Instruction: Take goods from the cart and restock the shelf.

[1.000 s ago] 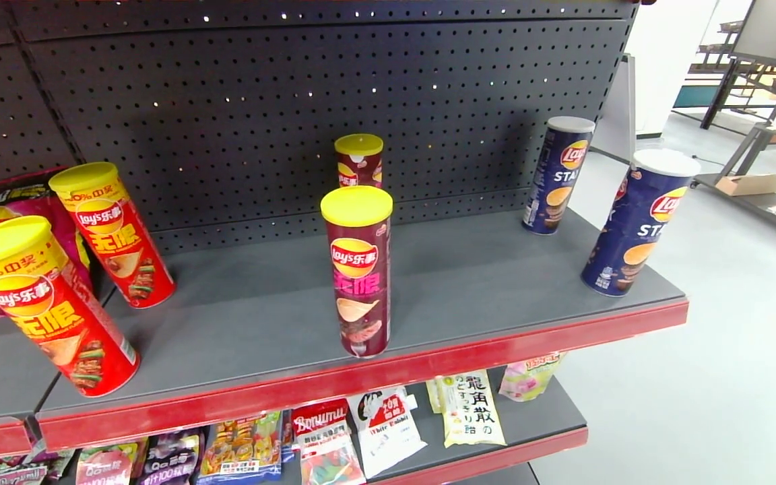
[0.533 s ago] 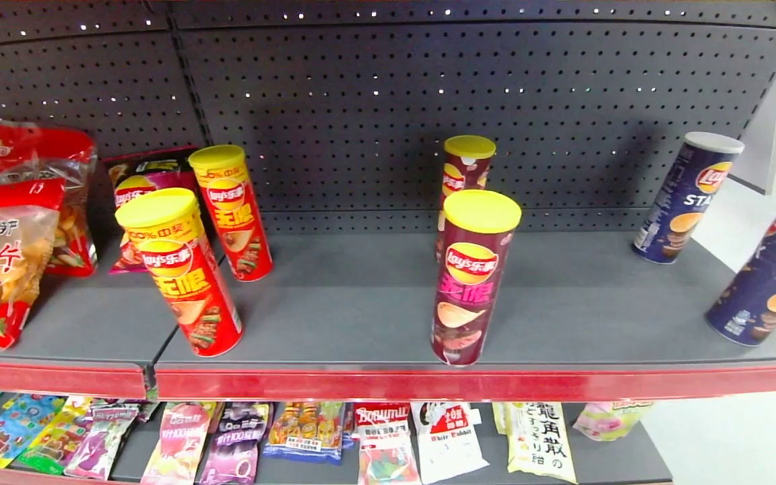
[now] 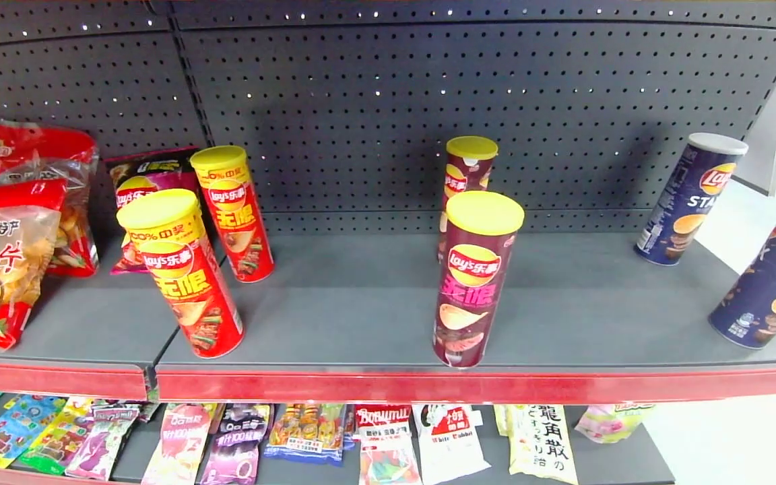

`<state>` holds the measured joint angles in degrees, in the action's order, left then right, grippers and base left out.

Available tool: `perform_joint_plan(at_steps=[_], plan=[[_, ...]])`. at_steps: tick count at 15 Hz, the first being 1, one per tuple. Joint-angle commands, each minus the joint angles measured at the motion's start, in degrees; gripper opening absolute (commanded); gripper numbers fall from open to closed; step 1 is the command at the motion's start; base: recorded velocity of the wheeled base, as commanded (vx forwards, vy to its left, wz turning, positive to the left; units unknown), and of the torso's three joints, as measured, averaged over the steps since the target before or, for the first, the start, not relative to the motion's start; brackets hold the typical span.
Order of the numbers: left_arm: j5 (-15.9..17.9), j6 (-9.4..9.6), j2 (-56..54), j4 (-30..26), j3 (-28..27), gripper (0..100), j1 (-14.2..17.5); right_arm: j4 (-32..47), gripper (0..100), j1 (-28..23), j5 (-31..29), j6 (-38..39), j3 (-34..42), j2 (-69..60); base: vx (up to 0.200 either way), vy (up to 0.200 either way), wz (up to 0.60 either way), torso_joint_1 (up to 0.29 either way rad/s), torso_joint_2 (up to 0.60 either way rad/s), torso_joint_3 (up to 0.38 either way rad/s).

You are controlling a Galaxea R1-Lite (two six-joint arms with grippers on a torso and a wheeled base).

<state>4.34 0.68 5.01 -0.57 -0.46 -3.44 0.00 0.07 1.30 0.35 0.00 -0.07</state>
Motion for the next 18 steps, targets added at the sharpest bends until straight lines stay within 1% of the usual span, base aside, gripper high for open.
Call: perform_joint_plan(at_steps=[1,3,4,18], plan=[[-0.1,0.02,0.1,0.0,0.3,100,0.1,0.0,100,0.0,0.0,0.0,0.0,0.1,0.0,0.0,0.0,0.0,0.0,0.0],[-0.6,0.11,-4.1,0.0,0.3,100,3.3,0.0,100,0.0,0.0,0.0,0.0,0.1,0.0,0.0,0.0,0.0,0.0,0.0],[-0.6,0.02,-5.0,0.0,0.2,100,3.6,0.0,100,0.0,0.0,0.0,0.0,0.1,0.0,0.0,0.0,0.0,0.0,0.0],[-0.9,0.11,-4.9,0.0,0.3,100,3.6,0.0,100,0.0,-0.3,-0.2,0.0,0.1,0.0,0.0,0.0,0.0,0.0,0.0]])
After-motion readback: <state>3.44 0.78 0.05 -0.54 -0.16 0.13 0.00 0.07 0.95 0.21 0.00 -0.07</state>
